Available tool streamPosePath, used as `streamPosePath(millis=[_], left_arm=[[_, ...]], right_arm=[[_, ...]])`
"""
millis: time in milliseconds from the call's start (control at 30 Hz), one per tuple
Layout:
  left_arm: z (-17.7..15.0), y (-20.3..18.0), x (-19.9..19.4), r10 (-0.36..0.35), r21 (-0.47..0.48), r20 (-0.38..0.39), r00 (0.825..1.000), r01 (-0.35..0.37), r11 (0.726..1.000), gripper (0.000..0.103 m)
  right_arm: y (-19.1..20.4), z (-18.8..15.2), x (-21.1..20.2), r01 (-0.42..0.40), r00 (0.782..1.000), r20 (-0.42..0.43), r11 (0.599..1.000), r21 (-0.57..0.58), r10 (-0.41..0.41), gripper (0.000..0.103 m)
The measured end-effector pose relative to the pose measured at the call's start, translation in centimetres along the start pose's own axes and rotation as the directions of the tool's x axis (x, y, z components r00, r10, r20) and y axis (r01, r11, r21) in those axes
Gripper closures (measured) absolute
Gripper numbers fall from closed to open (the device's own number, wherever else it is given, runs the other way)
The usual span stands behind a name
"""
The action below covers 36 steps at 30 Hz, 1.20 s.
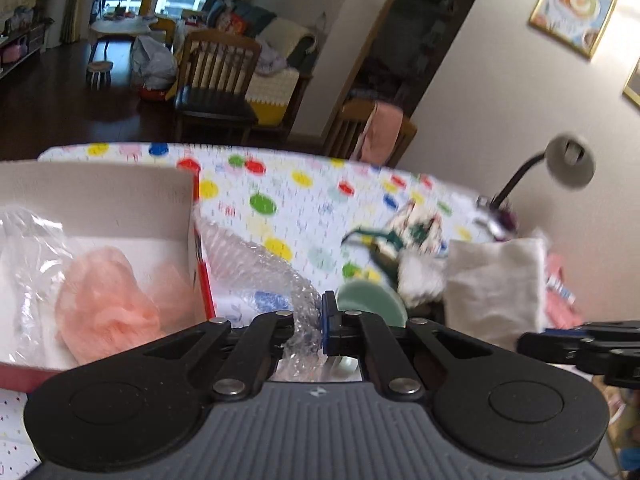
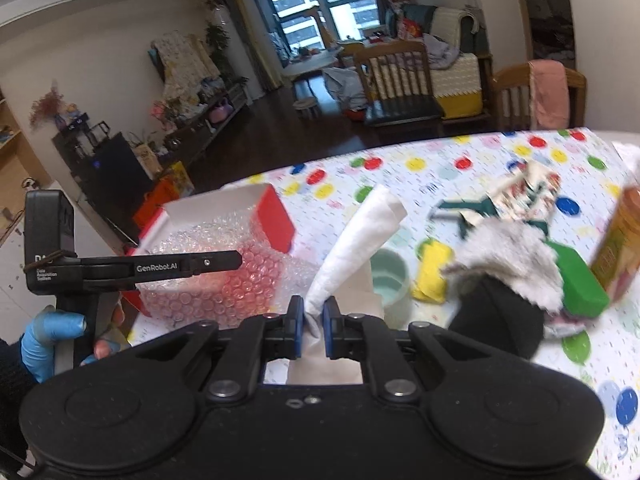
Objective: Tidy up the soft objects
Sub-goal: 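Lift the tissue and bubble wrap and carry them over the box, then lower the tissue and bubble wrap into the box and open the grippers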
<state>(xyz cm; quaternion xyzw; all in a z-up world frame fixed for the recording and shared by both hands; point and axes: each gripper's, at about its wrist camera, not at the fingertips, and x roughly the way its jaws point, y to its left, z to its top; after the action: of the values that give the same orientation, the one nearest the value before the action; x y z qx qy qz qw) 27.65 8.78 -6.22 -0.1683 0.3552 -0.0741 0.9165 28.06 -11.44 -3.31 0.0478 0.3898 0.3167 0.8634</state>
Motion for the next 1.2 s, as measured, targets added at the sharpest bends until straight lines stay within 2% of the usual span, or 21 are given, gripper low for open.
streamPosePath(millis=[200, 500, 800, 1067, 1200], left_arm=[[2.0, 1.4, -3.9, -0.024, -0.038, 0.081, 0.996, 0.027, 0.999, 0.1], [4.2, 4.2, -8.6, 0.024, -0.014, 0.174, 0.985, -0.022, 1.0, 0.1], [5.4, 9.4, -10.1, 0.12, -0.032, 0.19, 0.974, -0.116, 0.993, 0.1], [6.0, 13.9, -8.8, 0.174, -0.044, 0.17, 0.97, -0.169, 0.985, 0.1], [6.2, 15.6, -7.6, 0.192, -0.042, 0.149, 0.97, -0.188, 0.981, 0.1]], right_arm=[[3.1, 2.7, 1.1, -0.056, 0.998, 0.025, 0.998, -0.039, 0.057, 0.094], [8.1, 5.9, 4.7, -0.131, 0.991, 0.022, 0.985, -0.11, 0.134, 0.094], [12.6, 7.6, 9.9, -0.195, 0.981, -0.01, 0.972, -0.13, 0.195, 0.094], [15.3, 8.0, 15.2, -0.179, 0.984, -0.045, 0.974, -0.14, 0.175, 0.094], [15.8, 7.9, 17.9, -0.15, 0.987, -0.087, 0.976, -0.159, 0.137, 0.094]])
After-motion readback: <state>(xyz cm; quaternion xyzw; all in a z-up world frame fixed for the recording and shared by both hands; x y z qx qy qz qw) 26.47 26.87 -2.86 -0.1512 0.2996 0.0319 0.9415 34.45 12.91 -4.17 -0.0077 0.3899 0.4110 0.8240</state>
